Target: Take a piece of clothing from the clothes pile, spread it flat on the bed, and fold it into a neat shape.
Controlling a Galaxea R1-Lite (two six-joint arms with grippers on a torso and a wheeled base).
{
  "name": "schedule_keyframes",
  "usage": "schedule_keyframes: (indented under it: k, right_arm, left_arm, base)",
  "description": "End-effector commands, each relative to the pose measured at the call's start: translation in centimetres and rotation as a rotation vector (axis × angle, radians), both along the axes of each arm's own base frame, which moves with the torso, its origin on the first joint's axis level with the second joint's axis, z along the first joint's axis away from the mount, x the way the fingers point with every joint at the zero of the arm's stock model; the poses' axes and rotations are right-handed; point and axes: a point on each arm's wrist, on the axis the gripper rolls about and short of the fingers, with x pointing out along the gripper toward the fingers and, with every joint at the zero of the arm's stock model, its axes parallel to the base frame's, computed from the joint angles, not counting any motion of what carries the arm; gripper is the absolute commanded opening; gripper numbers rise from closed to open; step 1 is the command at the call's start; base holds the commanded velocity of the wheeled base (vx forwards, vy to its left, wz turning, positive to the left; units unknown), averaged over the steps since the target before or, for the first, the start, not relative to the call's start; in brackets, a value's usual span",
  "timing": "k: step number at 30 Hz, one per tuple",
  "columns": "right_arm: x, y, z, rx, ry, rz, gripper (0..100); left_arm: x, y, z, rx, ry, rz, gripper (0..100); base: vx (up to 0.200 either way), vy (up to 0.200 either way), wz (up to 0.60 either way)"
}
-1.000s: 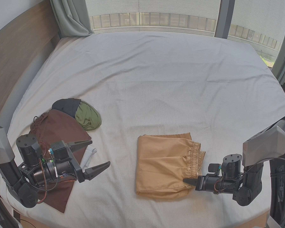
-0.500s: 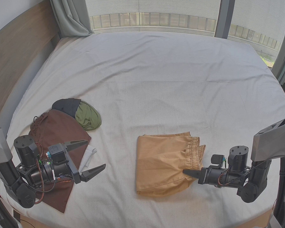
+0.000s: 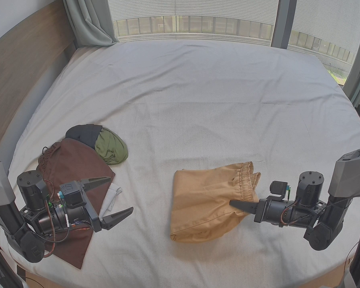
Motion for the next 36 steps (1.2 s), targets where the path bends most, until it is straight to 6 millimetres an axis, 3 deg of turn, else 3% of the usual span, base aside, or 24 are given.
schedule_keyframes:
  k: [1, 16, 36]
  right_arm:
    - [0.5, 0.2, 1.3, 0.025, -0.056, 0.003, 0]
    - [1.8, 0.9, 4.2, 0.118, -0.135, 0.044, 0]
    - [5.7, 1.6, 7.5, 0.249, -0.218, 0.084, 0]
  left_arm:
    - [0.1, 0.0, 0.1, -0.005, 0.002, 0.001, 100]
    - [0.0, 0.0, 0.2, -0.009, -0.002, 0.001, 100]
    - [-0.1, 0.0, 0.2, -0.008, 0.001, 0.001, 100]
  base:
    - [0.0, 0.0, 0.0]
    - [0.0, 0.0, 0.0]
    - [0.0, 0.0, 0.0]
